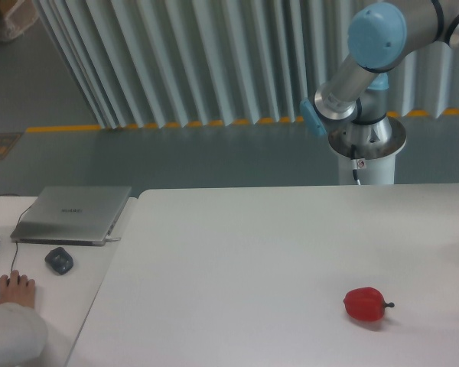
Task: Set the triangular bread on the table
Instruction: 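Lower the gripper holding the yellow triangular bread toward the table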
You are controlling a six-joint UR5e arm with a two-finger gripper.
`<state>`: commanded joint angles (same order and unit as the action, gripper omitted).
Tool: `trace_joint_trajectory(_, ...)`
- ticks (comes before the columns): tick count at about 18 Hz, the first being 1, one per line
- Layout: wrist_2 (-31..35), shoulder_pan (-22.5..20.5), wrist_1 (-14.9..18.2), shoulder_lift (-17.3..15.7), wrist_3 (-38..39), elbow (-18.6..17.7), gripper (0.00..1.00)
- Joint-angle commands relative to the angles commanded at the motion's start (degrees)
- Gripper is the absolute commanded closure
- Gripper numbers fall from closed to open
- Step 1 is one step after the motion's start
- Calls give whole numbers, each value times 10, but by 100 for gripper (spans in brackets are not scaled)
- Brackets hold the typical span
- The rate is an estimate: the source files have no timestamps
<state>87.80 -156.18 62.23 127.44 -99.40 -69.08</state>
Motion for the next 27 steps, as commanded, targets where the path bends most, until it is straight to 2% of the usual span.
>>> trace_joint_trajectory(4,0,0,1,-5,5,2,100)
trace_joint_trajectory(8,-7,-4,5,-25,8,2,100)
trace_joint_trajectory(10,-51,-9,19,-47,47,-2,100)
trace_joint_trajectory(12,-152,-29,21,-85,130,-24,100)
trace_joint_trajectory(13,-164,-27,20,-111,172,-43,100)
trace_joint_trajectory(15,-162,-9,20,-139,213,-68,100)
trace_joint_trajectory(18,-112,47,23,-172,268,-100,100)
trace_joint_trajectory(19,-49,81,21,-184,272,-125,100)
trace_joint_trajectory(20,16,116,21,-183,273,-136,100)
trace_joint_trajectory(21,52,131,21,-179,274,-142,100)
trace_joint_trajectory(27,196,183,18,-132,272,-169,100)
